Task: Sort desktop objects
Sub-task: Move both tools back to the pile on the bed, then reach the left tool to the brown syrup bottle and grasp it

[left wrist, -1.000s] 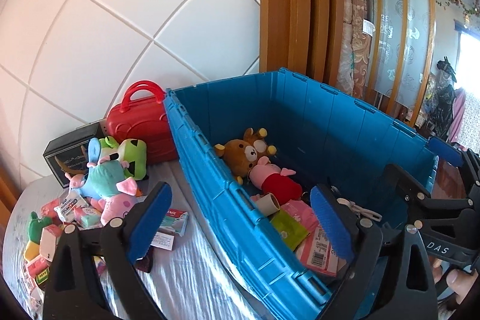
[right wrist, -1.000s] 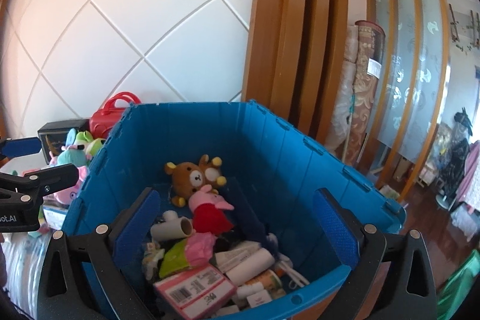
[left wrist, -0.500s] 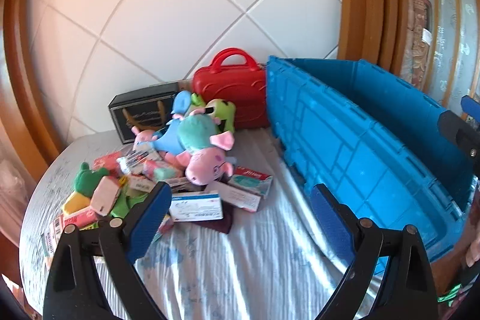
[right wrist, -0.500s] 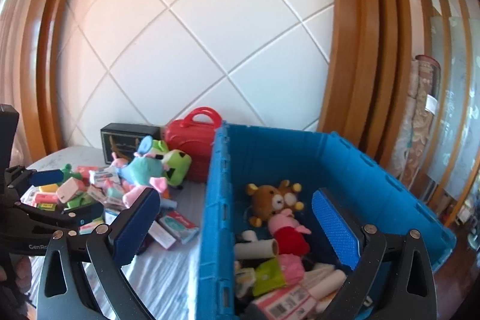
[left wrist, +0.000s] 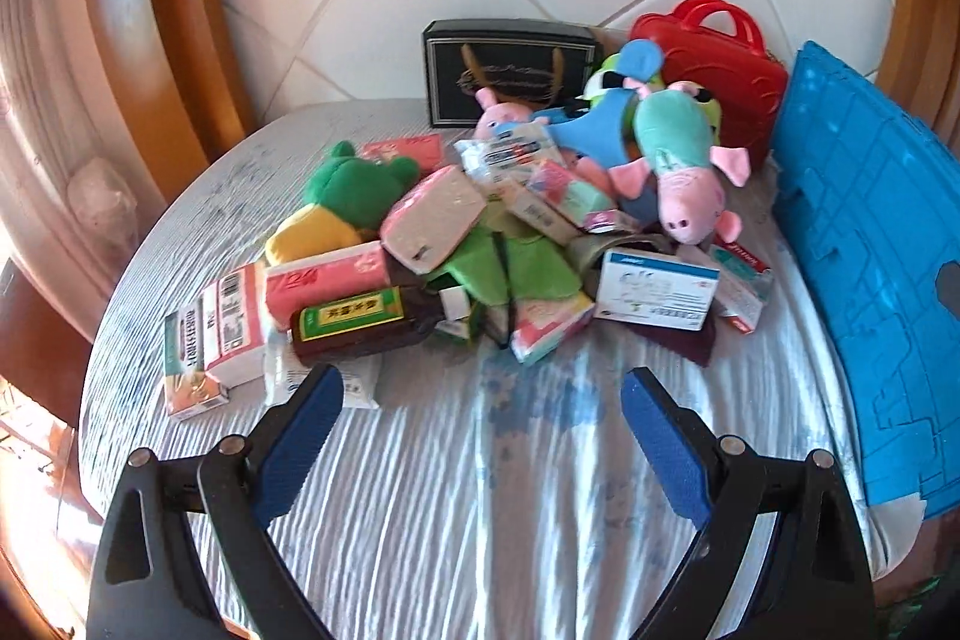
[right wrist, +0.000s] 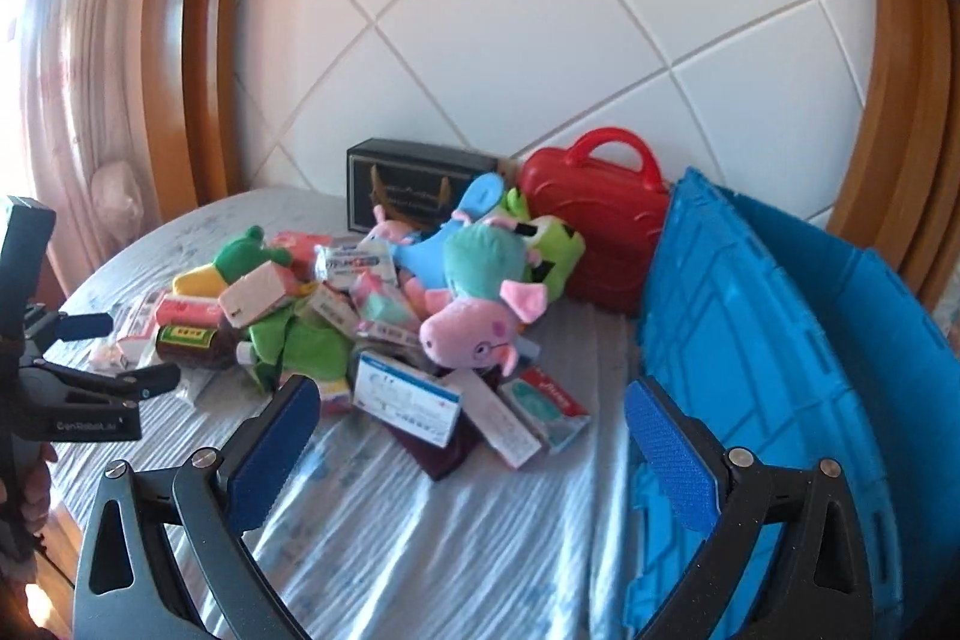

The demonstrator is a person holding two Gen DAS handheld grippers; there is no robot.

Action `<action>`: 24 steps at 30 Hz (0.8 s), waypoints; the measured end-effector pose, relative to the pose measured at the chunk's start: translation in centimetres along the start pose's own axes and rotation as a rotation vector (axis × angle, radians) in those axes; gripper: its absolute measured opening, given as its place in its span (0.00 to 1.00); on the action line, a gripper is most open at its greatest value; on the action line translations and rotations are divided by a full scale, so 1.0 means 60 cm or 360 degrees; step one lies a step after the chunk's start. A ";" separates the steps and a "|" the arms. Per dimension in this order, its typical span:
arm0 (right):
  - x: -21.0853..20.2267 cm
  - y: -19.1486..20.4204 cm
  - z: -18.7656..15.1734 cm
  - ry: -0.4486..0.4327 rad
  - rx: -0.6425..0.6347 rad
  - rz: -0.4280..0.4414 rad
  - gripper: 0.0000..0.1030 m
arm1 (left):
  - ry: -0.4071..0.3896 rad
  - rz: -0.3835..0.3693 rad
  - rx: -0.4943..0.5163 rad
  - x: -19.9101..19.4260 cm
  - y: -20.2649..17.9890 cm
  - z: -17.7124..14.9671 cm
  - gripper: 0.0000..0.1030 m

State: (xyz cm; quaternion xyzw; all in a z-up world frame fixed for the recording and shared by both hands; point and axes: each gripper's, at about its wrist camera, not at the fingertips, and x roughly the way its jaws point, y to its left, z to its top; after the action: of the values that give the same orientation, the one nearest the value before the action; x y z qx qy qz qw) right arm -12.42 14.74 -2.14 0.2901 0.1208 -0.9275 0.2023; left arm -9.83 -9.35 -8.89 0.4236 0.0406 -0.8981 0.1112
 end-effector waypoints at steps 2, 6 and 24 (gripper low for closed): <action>0.041 0.021 -0.005 0.0078 0.0004 0.0032 1.00 | 0.0030 0.0034 -0.0047 0.017 0.039 -0.004 0.92; 0.103 0.042 -0.017 0.0214 0.0025 0.0050 1.00 | 0.0077 0.0091 -0.0124 0.052 0.101 0.001 0.92; 0.315 0.056 -0.043 0.0582 0.0032 0.0040 1.00 | 0.0445 0.0088 0.0270 0.307 0.138 0.032 0.93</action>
State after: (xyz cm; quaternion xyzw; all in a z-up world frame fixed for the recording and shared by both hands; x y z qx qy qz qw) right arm -23.83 6.87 -15.64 0.4575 0.1426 -0.8579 0.1855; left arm -20.68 -20.73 -21.66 0.5533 -0.0320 -0.8271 0.0931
